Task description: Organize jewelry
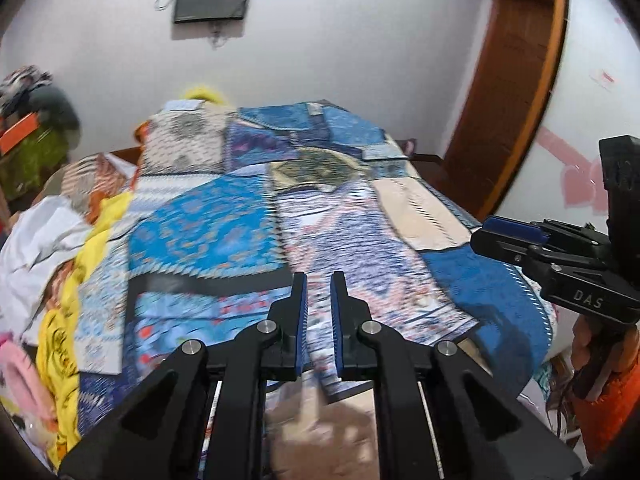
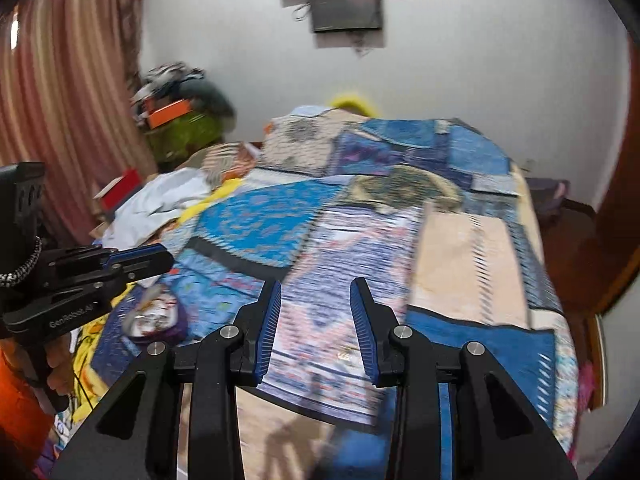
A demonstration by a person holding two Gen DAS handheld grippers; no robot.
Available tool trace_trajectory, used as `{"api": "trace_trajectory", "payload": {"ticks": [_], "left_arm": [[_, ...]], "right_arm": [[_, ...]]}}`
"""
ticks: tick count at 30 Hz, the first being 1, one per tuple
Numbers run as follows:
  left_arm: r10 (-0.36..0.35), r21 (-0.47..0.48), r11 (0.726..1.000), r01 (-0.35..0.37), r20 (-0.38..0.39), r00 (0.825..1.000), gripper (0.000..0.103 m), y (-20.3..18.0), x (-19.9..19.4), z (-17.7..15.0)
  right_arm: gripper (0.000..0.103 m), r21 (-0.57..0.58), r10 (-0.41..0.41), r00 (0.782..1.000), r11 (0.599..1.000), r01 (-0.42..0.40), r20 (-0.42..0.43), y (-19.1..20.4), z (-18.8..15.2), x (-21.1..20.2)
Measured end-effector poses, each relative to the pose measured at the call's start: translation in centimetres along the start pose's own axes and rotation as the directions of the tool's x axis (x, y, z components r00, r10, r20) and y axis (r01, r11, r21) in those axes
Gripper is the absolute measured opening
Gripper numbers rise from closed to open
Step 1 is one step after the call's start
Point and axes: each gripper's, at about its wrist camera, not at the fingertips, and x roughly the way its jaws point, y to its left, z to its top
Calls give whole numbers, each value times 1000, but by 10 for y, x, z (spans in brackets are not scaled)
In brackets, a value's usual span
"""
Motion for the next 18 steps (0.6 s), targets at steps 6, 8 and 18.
{"api": "trace_trajectory", "payload": {"ticks": [6,8,18], "left_arm": [[-56,48,997,59,-65,996,10,-39,34,4],[-66,54,996,71,-85,994,10,-46,41,1],[-84,83,991,103,-201,976,10,-64,78,-18]], "right_arm": [[33,63,-57,997,996,60,-50,-41,-22,2],[33,76,-59,995,995,65,-82,-49,-31,9],[33,24,12,981,1000,-7,-195,-49,-54,46]]}}
